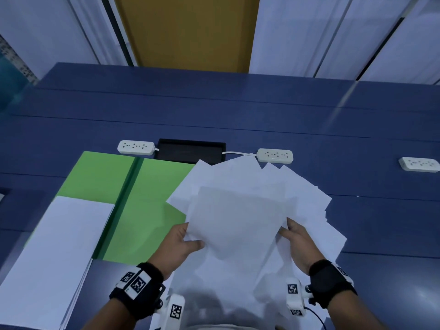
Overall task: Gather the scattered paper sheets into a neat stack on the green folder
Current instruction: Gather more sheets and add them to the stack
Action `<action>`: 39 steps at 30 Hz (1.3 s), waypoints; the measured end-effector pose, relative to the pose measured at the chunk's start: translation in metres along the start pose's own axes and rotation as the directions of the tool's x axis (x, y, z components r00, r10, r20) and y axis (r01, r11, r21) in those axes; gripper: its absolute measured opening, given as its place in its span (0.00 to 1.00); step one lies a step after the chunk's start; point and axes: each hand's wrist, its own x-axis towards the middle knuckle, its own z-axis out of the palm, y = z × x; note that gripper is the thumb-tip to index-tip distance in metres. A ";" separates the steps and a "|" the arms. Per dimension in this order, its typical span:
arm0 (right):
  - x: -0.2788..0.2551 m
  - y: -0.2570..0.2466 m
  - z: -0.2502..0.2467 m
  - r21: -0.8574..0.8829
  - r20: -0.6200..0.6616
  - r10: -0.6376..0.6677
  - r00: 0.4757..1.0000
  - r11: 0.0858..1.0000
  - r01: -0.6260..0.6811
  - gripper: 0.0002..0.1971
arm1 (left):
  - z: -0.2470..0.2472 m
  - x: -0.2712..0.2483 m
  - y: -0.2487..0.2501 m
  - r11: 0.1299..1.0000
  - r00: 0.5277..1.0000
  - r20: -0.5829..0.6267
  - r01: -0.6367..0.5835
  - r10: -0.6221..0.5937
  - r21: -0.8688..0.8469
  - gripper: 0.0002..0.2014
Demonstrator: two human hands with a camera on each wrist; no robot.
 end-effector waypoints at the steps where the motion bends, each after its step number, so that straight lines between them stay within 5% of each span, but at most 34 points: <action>1: -0.003 0.000 0.003 0.038 0.015 -0.002 1.000 0.999 0.001 0.15 | 0.000 0.001 -0.002 1.000 1.000 -0.009 0.005 -0.006 -0.028 0.16; 10: -0.029 -0.011 0.026 0.382 -0.011 -0.022 1.000 0.924 0.024 0.21 | 0.014 0.010 0.004 0.984 1.000 -0.026 0.004 -0.009 -0.178 0.18; 17: -0.035 -0.024 0.043 0.307 -0.098 -0.061 0.993 0.948 0.088 0.21 | 0.027 0.020 0.018 0.991 0.988 -0.149 0.014 -0.034 -0.135 0.45; 21: -0.034 -0.017 0.038 0.203 -0.045 -0.011 0.999 0.979 0.020 0.39 | 0.026 0.018 0.021 0.962 0.984 0.005 0.178 -0.180 -0.207 0.25; 25: -0.039 -0.021 0.026 0.220 0.047 -0.001 0.999 0.975 -0.009 0.41 | 0.026 0.009 0.024 0.903 0.959 0.115 0.281 -0.257 -0.325 0.16; 29: -0.041 -0.021 0.013 0.111 0.119 -0.033 0.992 0.994 0.019 0.32 | 0.024 0.011 0.022 0.875 0.963 0.046 0.261 -0.265 -0.408 0.09; 32: -0.043 -0.021 0.017 -0.073 0.162 -0.039 0.986 0.996 0.051 0.06 | 0.029 0.011 0.020 0.870 0.967 0.034 0.243 -0.253 -0.429 0.13; 34: -0.047 -0.023 0.024 -0.090 0.133 -0.079 0.988 0.992 0.091 0.07 | 0.032 0.012 0.018 0.910 0.976 -0.005 0.201 -0.217 -0.362 0.18; 37: -0.052 -0.033 0.035 -0.052 0.034 -0.183 0.983 0.981 0.185 0.10 | 0.037 0.014 0.019 0.974 0.986 -0.075 0.137 -0.152 -0.182 0.38; 39: -0.055 -0.041 0.037 -0.052 -0.018 -0.245 0.969 0.968 0.244 0.10 | 0.041 0.016 0.027 0.993 0.988 -0.134 0.064 -0.077 -0.096 0.38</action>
